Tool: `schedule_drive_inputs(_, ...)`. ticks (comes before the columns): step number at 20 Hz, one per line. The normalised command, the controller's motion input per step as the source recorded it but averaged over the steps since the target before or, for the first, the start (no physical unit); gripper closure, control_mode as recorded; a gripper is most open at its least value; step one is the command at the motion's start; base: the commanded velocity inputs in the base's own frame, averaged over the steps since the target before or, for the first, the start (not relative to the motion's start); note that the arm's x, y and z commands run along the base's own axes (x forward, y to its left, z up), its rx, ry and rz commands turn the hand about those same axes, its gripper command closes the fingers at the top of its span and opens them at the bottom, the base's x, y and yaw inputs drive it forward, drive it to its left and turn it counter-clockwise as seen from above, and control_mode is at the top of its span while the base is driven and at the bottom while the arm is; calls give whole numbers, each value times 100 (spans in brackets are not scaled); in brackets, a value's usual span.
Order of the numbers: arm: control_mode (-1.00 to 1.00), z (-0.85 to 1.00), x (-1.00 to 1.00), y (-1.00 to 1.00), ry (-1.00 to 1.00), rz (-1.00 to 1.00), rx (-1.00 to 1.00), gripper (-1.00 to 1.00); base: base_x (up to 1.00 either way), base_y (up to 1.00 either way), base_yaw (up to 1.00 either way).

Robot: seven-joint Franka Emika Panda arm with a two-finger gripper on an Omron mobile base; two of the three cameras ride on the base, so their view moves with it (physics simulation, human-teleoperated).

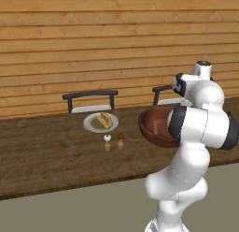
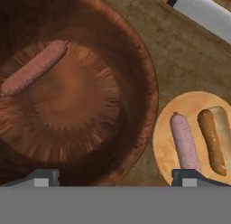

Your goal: Place one bun and one sausage from the bowl on each plate.

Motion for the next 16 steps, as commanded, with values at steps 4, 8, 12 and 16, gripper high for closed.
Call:
schedule_drive_inputs(4,-100,-28,0,100,0,-34,27,-100,0,0,0)
schedule_drive_inputs(8,-100,-50,-6,100,0,-28,16,-100,0,0,0)
schedule_drive_inputs(12,-100,1,9,75,19,-14,3,-100,0,0,0)
schedule_drive_inputs(16,-100,0,50,0,24,4,4,-100,0,0,0)
